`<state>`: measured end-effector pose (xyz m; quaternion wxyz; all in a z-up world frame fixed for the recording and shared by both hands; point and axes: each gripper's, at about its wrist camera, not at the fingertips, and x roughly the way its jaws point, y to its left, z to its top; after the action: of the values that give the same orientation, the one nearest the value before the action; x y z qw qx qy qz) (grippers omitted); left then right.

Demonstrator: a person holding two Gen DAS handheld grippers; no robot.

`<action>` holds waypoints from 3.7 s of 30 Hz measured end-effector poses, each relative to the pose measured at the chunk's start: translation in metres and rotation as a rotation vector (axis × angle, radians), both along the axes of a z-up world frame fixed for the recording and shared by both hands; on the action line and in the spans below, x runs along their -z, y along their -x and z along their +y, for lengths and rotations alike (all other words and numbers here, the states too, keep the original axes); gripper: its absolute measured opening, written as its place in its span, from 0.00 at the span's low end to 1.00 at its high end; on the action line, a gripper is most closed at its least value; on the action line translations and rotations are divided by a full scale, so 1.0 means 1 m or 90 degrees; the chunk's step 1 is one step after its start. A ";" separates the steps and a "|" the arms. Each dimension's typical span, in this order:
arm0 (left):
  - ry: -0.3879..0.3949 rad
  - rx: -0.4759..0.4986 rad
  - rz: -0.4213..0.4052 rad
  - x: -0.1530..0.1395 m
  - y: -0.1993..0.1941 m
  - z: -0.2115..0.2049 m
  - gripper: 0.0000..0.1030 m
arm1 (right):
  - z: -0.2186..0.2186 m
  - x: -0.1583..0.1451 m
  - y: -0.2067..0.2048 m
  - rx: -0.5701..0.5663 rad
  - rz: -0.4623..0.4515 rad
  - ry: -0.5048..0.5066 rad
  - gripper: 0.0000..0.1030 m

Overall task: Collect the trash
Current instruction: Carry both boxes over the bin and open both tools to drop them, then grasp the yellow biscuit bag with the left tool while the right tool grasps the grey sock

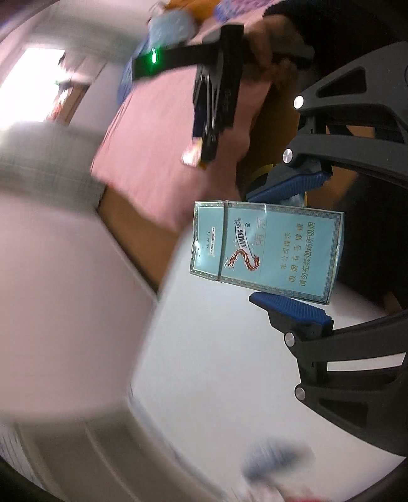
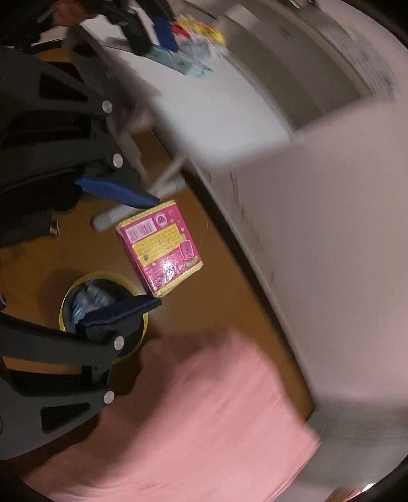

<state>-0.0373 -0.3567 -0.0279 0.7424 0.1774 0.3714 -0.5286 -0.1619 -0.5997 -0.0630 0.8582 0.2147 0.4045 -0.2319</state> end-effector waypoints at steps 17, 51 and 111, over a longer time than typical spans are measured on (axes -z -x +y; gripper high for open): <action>-0.133 0.066 0.172 0.220 0.054 -0.171 0.55 | -0.109 0.150 0.065 0.173 0.145 -0.211 0.55; -0.052 0.040 0.006 0.044 0.032 -0.061 0.91 | -0.021 0.030 0.006 0.053 0.025 -0.015 0.73; -0.037 -0.513 -0.127 -0.089 -0.195 0.316 0.58 | 0.242 -0.041 -0.224 -0.433 -0.058 0.003 0.21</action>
<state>0.1576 -0.0404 0.0606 0.9167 0.0893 0.3526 -0.1654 0.0620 -0.3577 -0.0219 0.9040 0.0757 0.4138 0.0764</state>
